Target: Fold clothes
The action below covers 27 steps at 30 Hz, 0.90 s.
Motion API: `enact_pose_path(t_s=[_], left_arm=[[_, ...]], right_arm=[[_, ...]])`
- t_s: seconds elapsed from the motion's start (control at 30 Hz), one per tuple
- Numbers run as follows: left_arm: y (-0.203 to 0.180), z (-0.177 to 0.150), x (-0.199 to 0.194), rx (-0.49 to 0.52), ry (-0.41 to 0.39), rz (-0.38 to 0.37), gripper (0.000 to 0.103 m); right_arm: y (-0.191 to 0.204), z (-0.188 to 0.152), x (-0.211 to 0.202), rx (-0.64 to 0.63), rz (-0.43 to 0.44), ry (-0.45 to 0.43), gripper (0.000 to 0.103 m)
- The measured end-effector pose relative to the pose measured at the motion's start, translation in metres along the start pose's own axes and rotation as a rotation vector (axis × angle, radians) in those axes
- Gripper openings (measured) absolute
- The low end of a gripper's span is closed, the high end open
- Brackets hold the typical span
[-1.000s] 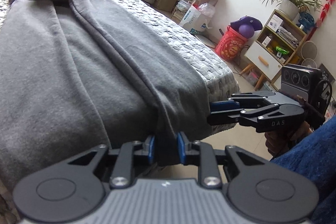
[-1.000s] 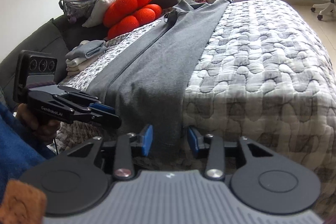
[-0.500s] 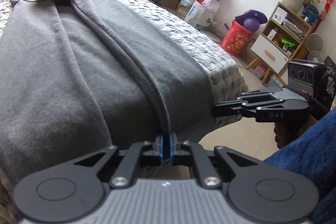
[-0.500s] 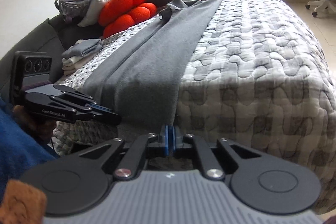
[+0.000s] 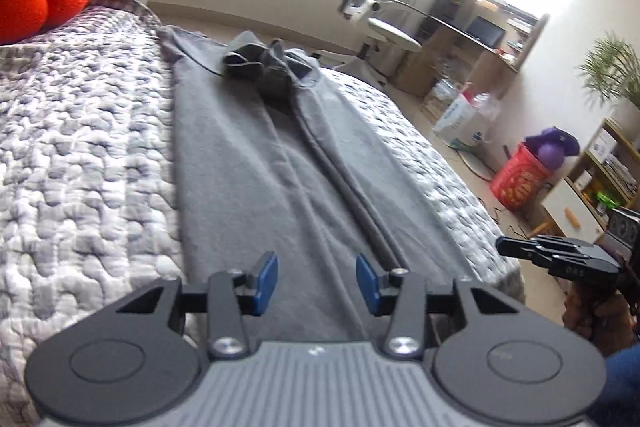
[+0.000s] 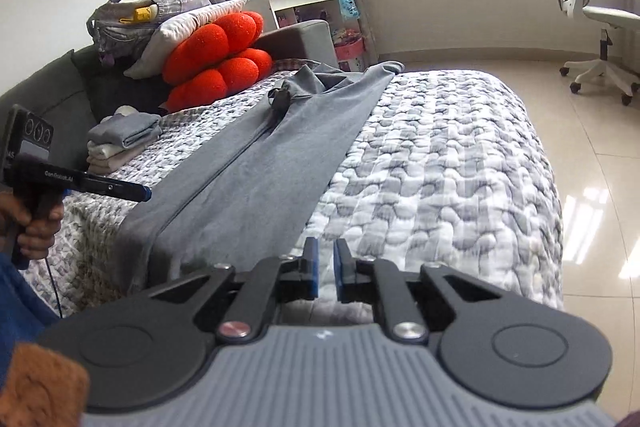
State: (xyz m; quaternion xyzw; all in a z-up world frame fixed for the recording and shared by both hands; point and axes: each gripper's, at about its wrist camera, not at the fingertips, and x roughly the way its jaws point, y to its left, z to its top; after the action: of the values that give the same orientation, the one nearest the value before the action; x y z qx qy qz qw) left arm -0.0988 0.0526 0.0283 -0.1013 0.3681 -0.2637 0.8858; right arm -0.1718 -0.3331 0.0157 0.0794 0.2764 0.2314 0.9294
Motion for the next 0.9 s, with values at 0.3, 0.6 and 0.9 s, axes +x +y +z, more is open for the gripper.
enact_pose_path(t_s=[0.3, 0.6, 0.9], left_arm=[[0.016, 0.074, 0.044, 0.007, -0.066, 0.271, 0.056], [0.019, 0.112, 0.100, 0.089, -0.103, 0.472, 0.074], [0.038, 0.107, 0.146, 0.120, -0.127, 0.537, 0.081]], right_arm=[[-0.020, 0.105, 0.094, -0.029, -0.026, -0.014, 0.044], [-0.042, 0.171, 0.195, -0.070, -0.120, 0.033, 0.044], [-0.033, 0.203, 0.248, -0.186, -0.159, 0.048, 0.044]])
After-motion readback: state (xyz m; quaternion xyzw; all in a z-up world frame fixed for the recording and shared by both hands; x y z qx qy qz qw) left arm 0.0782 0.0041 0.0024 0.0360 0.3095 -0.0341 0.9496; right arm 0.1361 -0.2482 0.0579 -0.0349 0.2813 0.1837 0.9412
